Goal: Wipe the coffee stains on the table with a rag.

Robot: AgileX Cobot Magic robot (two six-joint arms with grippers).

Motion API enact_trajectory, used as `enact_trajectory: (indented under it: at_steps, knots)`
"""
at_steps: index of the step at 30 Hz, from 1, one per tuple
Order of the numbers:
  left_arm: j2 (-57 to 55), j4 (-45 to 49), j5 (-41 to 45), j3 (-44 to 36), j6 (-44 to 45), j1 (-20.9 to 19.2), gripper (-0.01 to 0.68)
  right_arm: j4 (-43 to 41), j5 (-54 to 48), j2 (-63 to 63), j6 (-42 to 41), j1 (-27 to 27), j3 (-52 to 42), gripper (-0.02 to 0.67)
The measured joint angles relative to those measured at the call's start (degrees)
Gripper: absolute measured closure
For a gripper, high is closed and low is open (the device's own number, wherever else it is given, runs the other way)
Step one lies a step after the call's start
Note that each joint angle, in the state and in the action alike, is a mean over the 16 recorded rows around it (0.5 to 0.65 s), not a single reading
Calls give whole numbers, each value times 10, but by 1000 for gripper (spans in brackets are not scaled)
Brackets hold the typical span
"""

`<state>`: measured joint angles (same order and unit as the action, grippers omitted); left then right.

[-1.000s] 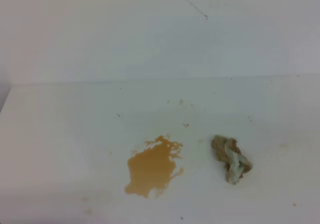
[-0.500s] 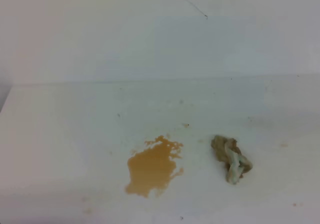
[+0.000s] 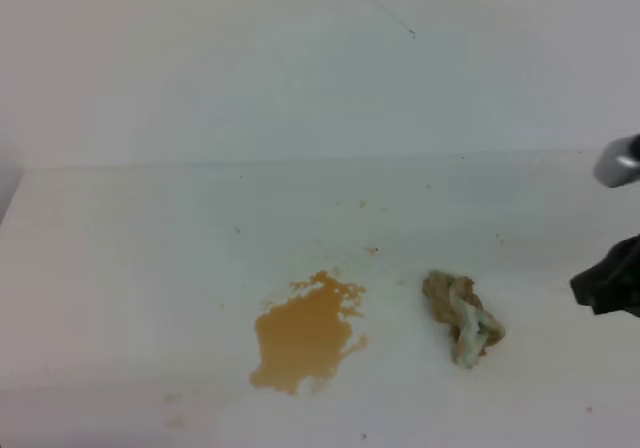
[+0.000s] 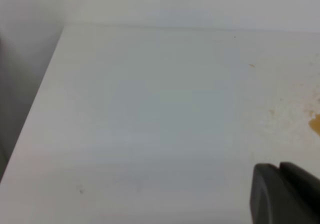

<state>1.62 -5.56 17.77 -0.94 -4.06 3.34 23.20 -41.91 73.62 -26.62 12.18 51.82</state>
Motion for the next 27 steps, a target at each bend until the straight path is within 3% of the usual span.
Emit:
enact_trajectory:
  at_steps: [9, 22, 27]
  knots:
    - [0, 0, 0, 4, 0, 0, 672, -134, -4, 140, 140, 98, 123, 606]
    - [0, 0, 0, 3, 0, 0, 672, -143, 5, 281, 164, 115, 203, 315]
    - [0, 0, 0, 1, 0, 0, 672, -142, 20, 322, 153, 115, 205, 254]
